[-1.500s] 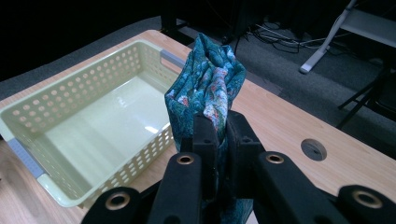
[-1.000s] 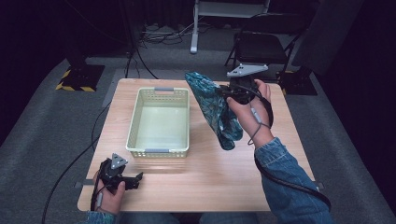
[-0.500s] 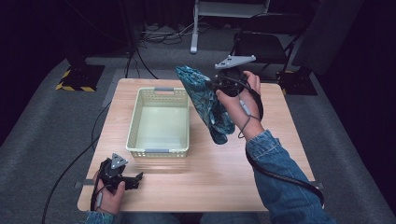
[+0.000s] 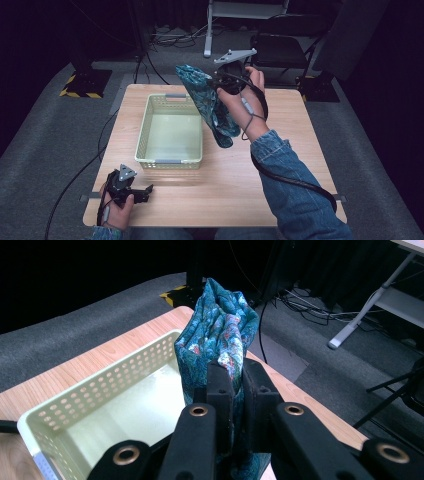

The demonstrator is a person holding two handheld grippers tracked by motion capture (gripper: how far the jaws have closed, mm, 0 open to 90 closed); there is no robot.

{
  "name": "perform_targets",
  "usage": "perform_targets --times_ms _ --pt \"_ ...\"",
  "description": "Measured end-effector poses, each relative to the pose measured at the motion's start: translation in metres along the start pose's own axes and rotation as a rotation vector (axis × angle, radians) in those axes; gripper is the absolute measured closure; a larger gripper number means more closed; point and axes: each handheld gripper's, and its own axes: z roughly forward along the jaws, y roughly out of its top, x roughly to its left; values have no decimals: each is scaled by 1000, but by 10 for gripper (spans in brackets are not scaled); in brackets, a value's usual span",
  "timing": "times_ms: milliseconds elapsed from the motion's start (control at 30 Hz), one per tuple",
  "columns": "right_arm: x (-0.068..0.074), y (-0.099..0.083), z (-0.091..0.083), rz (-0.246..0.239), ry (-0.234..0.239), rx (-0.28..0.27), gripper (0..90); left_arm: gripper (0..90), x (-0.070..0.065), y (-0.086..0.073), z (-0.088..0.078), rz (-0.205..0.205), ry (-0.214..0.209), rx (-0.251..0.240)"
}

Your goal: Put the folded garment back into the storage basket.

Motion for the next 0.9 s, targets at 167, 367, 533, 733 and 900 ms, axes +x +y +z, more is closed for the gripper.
perform_targets --times_ms 167,367,533,733,900 --pt "3 5 6 3 9 4 841 2 0 0 0 0 0 1" --pt "10 13 14 -1 22 3 841 2 0 0 0 1 -1 1" --pt "16 15 26 -6 31 17 841 2 0 0 0 2 -2 0" --pt "23 15 41 2 50 30 841 2 0 0 0 5 -4 0" --pt "28 15 54 9 60 47 841 2 0 0 0 7 -5 0"
